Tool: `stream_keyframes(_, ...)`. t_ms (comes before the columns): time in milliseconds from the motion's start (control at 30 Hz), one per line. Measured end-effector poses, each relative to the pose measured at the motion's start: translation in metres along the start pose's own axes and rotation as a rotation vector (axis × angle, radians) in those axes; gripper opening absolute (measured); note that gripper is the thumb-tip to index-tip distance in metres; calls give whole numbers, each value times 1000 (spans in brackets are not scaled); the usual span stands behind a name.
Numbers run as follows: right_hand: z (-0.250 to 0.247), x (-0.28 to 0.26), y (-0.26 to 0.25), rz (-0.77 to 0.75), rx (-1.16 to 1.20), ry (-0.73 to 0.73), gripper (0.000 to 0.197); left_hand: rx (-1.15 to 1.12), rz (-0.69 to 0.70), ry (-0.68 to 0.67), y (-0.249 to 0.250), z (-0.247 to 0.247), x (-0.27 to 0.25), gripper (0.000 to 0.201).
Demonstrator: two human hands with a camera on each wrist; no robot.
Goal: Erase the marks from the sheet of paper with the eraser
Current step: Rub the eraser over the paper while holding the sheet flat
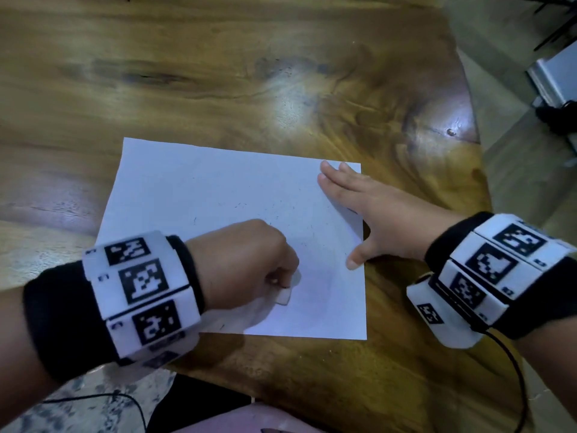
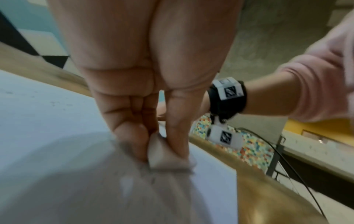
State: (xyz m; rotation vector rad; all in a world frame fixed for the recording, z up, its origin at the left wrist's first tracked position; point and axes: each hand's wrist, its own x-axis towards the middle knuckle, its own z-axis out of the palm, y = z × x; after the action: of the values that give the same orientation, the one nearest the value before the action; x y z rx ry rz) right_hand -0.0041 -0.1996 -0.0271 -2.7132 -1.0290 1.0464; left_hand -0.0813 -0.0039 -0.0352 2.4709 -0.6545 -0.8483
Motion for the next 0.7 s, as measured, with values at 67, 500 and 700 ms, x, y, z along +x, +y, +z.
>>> stream_keyframes(67,3,-1,-2,1,-11,-5,126,30,15,3,2,-11,8,11)
stream_keyframes(500,7,-1,2,13,-57,-8,133,37,142,77,8,-16,27,16)
stream_keyframes(700,9,1,3,12,-47,-7,135,92,60,259,4,-36,49,3)
